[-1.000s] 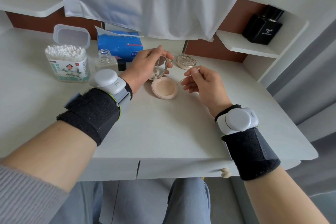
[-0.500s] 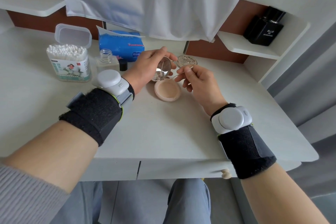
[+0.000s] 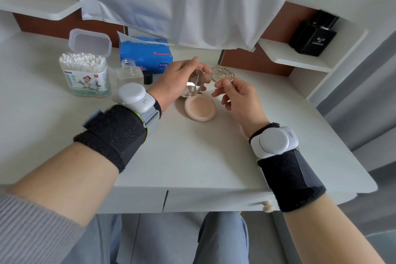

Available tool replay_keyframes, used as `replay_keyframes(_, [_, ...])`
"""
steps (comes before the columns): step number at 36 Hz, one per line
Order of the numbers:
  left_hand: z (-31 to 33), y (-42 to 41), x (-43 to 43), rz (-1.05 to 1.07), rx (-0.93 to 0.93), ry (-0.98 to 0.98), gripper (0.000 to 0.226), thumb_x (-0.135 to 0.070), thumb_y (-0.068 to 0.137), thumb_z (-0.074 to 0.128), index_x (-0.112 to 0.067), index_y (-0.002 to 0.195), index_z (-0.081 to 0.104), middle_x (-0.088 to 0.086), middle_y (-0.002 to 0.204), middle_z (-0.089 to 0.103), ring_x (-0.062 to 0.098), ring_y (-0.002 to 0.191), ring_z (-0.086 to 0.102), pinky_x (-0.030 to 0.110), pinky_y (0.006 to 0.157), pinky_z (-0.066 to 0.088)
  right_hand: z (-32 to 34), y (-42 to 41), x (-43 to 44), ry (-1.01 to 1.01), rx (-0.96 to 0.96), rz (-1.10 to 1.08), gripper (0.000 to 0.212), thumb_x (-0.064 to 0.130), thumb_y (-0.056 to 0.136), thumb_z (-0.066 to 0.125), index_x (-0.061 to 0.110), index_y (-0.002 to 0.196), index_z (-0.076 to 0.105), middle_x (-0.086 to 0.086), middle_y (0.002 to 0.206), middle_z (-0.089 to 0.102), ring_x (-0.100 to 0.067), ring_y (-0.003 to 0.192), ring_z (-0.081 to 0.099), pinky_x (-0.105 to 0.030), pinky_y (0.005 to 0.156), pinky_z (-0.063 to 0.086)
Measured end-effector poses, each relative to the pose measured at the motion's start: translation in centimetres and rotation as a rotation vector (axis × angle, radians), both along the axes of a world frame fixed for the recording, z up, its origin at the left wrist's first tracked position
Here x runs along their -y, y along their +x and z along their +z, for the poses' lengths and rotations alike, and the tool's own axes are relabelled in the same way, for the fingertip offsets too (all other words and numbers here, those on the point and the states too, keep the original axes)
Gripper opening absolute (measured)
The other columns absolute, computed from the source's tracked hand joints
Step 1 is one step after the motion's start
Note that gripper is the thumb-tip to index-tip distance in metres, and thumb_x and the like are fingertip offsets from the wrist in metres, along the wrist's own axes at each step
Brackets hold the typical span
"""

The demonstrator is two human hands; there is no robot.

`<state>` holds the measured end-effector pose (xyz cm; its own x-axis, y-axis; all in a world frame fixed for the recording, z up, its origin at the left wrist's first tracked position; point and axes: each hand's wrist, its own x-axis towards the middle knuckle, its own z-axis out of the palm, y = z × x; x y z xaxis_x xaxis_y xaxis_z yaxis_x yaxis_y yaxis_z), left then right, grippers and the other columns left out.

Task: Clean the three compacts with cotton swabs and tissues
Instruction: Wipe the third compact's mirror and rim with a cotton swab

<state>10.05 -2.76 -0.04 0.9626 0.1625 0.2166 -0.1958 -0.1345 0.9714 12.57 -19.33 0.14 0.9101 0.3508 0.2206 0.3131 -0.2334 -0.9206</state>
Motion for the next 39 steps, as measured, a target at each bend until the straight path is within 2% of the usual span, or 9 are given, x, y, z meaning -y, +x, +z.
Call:
replay_keyframes(9, [0.1, 0.0, 0.0, -0.001, -0.003, 0.0, 0.045, -0.034, 0.104, 0.032, -0.007, 0.105, 0.068, 0.009, 0.093, 0.071, 0.021, 0.078, 0.07, 0.026, 0.072, 0.057, 0.0, 0.1, 0.2, 0.03, -0.047, -0.086, 0.03, 0.015, 0.1, 0.04, 0.017, 0.078, 0.06, 0.0, 0.071, 0.064, -0.011, 0.056, 0.046, -0.019, 0.053, 0.037])
replay_keyframes(13, [0.0, 0.1, 0.1, 0.019, -0.008, -0.008, 0.044, -0.034, 0.104, 0.032, -0.005, 0.103, 0.065, 0.008, 0.093, 0.071, 0.014, 0.074, 0.07, 0.02, 0.065, 0.055, 0.2, -0.1, 0.2, 0.064, -0.049, -0.081, 0.027, 0.013, 0.1, 0.041, 0.016, 0.082, 0.062, 0.001, 0.074, 0.066, -0.01, 0.057, 0.05, -0.024, 0.053, 0.038])
replay_keyframes(20, [-0.1, 0.2, 0.0, 0.078, 0.003, 0.013, 0.046, -0.036, 0.104, 0.028, -0.005, 0.102, 0.062, 0.0, 0.087, 0.067, 0.003, 0.066, 0.066, 0.014, 0.059, 0.05, -0.2, 0.2, 0.3, 0.028, 0.03, -0.054, 0.025, 0.016, 0.098, 0.047, 0.022, 0.085, 0.067, 0.003, 0.08, 0.067, -0.008, 0.063, 0.051, -0.021, 0.057, 0.041])
replay_keyframes(26, [-0.5, 0.4, 0.0, 0.049, -0.042, -0.012, 0.04, -0.04, 0.103, 0.03, -0.01, 0.101, 0.056, 0.007, 0.099, 0.064, 0.02, 0.085, 0.067, 0.028, 0.082, 0.053, 0.0, 0.3, 0.5, 0.104, 0.051, -0.127, 0.028, 0.018, 0.099, 0.046, 0.021, 0.079, 0.066, 0.003, 0.085, 0.065, -0.008, 0.071, 0.054, -0.023, 0.062, 0.044])
replay_keyframes(30, [-0.6, 0.3, 0.1, 0.068, -0.03, 0.088, 0.04, -0.038, 0.103, 0.027, -0.008, 0.107, 0.053, 0.006, 0.103, 0.061, -0.002, 0.079, 0.056, -0.001, 0.06, 0.042, 0.2, 0.3, 0.8, 0.173, 0.01, -0.099, 0.022, 0.016, 0.1, 0.045, 0.012, 0.088, 0.063, 0.0, 0.073, 0.066, -0.01, 0.061, 0.053, -0.022, 0.057, 0.042])
replay_keyframes(32, [-0.6, 0.3, 0.1, 0.054, -0.035, 0.082, 0.037, -0.037, 0.103, 0.028, -0.009, 0.105, 0.052, 0.006, 0.103, 0.06, 0.001, 0.08, 0.057, 0.003, 0.065, 0.043, 0.1, 0.4, 1.0, 0.164, 0.021, -0.095, 0.01, 0.015, 0.098, 0.05, 0.017, 0.099, 0.059, 0.0, 0.066, 0.064, -0.01, 0.053, 0.049, -0.024, 0.056, 0.041])
replay_keyframes(34, [-0.6, 0.2, 0.1, 0.047, -0.048, 0.083, 0.033, -0.037, 0.103, 0.029, -0.011, 0.104, 0.049, 0.005, 0.103, 0.059, 0.002, 0.08, 0.056, 0.002, 0.065, 0.042, 0.0, 0.3, 1.1, 0.139, 0.031, -0.085, 0.015, 0.014, 0.096, 0.052, 0.025, 0.107, 0.053, 0.0, 0.063, 0.063, -0.01, 0.05, 0.047, -0.023, 0.056, 0.042])
replay_keyframes(37, [-0.5, -0.1, 0.2, 0.06, -0.055, 0.123, 0.032, -0.036, 0.103, 0.03, -0.01, 0.106, 0.048, 0.001, 0.101, 0.057, -0.003, 0.078, 0.053, -0.003, 0.055, 0.036, 0.3, -0.2, 1.1, 0.17, -0.006, -0.041, 0.007, 0.011, 0.096, 0.053, 0.016, 0.096, 0.056, -0.001, 0.064, 0.063, -0.01, 0.047, 0.046, -0.023, 0.052, 0.039])
replay_keyframes(39, [-0.4, -0.4, 0.2, 0.065, -0.058, 0.144, 0.031, -0.037, 0.102, 0.032, -0.01, 0.105, 0.048, 0.002, 0.101, 0.058, 0.001, 0.082, 0.056, -0.001, 0.058, 0.038, 0.5, -0.4, 1.0, 0.204, -0.03, -0.018, 0.01, 0.009, 0.096, 0.052, 0.013, 0.09, 0.058, -0.003, 0.071, 0.066, -0.011, 0.051, 0.051, -0.022, 0.053, 0.041])
